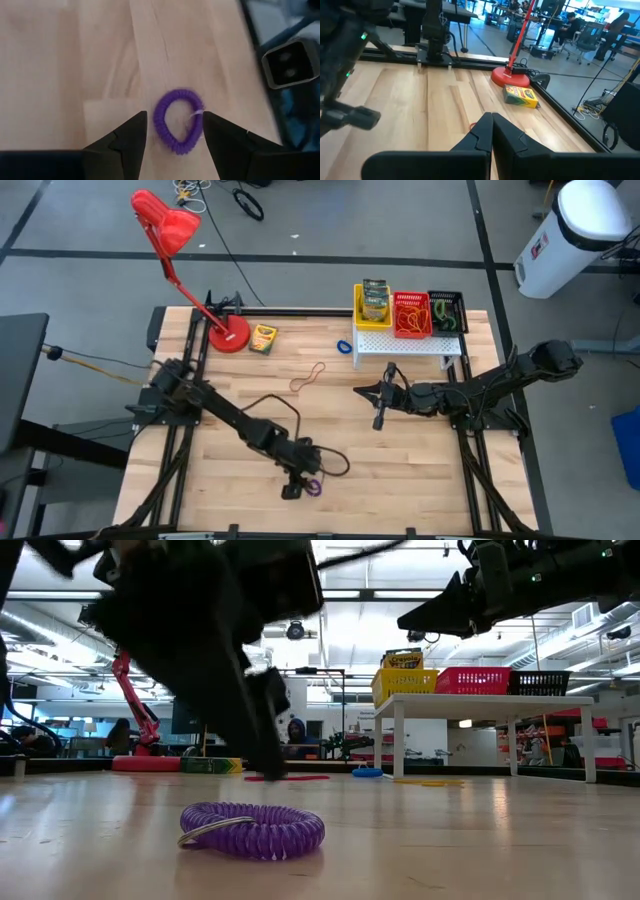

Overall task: Pick & Place Office Desk Supplies
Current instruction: Put the purple spring keychain on the black basket

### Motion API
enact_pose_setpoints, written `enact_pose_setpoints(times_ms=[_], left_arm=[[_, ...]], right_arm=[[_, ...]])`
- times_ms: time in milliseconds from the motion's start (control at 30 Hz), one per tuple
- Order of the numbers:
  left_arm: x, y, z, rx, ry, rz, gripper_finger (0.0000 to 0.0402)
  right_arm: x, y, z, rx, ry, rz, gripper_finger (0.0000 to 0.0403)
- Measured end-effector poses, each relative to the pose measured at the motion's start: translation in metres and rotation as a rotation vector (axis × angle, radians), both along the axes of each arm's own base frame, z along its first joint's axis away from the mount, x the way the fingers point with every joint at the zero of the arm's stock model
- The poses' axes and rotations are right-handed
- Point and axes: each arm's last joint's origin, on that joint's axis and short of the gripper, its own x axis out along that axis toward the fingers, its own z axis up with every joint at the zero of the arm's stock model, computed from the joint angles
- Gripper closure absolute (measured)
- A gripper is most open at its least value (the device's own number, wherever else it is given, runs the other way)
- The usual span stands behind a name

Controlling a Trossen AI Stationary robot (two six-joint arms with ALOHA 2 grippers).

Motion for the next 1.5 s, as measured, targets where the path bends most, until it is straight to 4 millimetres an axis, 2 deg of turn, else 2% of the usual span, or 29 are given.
enact_pose_setpoints(times_ms=[333,733,900,1133,1300,1500], left_arm=[[0.013,-0.013,-0.015,0.056,0.084,0.093,0.0227],[0.000,-0.023,-0.022,0.204,0.133,0.069,0.0250],[-0.003,-0.026,-0.023,0.262,0.119,0.102,0.0287],[-0.021,-0.031,-0.016,0.506,0.063,0.184,0.0385],[-0.038,-0.038,-0.019,0.621,0.031,0.244,0.0383],[-0.055,-0.037,-0.037,0.604,-0.100,0.350,0.0389]], right_arm=[[-0.001,0.000,-0.003,0.019,0.028,0.008,0.0394],[-0.001,0.000,-0.004,0.044,0.028,0.006,0.0394],[-0.001,0.001,-0.004,0.079,0.019,0.001,0.0394],[-0.001,0.003,-0.004,0.175,-0.007,-0.011,0.0394],[-0.004,0.017,-0.004,0.188,-0.003,0.037,0.0394],[-0.011,0.036,-0.004,0.169,-0.006,0.051,0.0394]])
